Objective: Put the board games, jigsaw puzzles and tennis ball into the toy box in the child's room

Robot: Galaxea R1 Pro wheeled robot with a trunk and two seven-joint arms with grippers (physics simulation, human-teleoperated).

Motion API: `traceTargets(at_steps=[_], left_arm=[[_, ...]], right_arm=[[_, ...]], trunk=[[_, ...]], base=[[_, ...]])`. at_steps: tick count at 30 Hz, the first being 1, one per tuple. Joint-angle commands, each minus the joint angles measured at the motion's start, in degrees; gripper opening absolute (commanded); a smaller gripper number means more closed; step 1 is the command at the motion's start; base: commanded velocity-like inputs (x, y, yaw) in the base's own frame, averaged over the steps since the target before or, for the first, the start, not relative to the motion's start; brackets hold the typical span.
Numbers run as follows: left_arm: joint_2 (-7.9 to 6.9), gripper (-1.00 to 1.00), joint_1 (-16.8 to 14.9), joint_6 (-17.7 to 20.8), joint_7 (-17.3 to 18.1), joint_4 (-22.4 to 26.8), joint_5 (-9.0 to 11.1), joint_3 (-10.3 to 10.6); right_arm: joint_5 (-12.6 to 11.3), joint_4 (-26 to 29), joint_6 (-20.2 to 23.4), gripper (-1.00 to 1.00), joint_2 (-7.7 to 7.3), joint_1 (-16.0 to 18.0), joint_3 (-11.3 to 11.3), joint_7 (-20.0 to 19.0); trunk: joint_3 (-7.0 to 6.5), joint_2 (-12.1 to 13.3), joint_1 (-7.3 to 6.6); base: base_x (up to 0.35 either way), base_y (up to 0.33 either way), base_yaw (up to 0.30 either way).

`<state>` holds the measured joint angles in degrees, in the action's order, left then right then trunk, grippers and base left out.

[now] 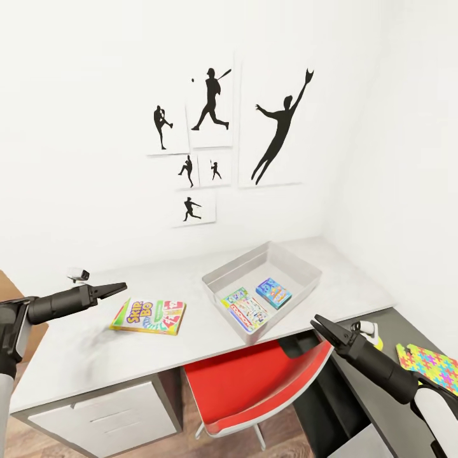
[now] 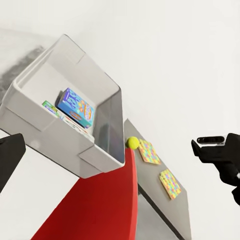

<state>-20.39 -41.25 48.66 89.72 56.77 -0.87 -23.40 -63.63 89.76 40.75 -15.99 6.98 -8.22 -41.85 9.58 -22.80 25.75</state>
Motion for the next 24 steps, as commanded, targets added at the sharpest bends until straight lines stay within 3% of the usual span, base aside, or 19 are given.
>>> traceTargets(at_steps=[1,24], left_arm=[[0.00,1.00,-0.1,0.6,0.3,0.0,-0.1,0.0],[-0.06,1.00,-0.1,0.1,0.3,0.0,0.1,-0.1]], right_arm=[[-0.2,-0.1,0.3,1.00,-0.01,0.0,0.0,0.0],[-0.1,-0.7,-2.8,1.00,-0.01,0.0,0.0,-0.2]], trunk=[[0.12,-0.1,0.03],[0.12,-0.1,0.03]], base=[[0.000,0.000,0.000],[-0.041,0.000,0.000]])
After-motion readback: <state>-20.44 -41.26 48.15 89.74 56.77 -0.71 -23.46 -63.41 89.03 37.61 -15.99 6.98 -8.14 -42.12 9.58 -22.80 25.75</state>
